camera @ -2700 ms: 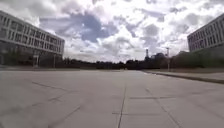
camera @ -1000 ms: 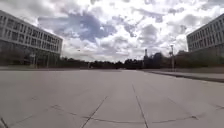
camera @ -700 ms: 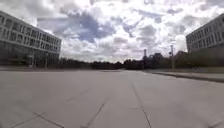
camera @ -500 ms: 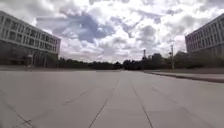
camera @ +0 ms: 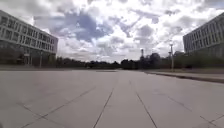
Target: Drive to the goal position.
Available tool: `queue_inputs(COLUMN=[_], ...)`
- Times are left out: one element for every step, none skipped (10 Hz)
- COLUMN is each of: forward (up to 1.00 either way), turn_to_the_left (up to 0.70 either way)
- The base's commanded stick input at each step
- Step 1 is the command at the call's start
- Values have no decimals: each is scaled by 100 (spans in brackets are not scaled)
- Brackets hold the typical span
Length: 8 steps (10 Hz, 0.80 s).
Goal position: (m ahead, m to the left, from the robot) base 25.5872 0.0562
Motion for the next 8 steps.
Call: queue_inputs(forward=[100, 100, 100, 100, 100, 100, 100, 100], turn_to_the_left=[-21, -22, -23, -23, -23, -24, -25, -25])
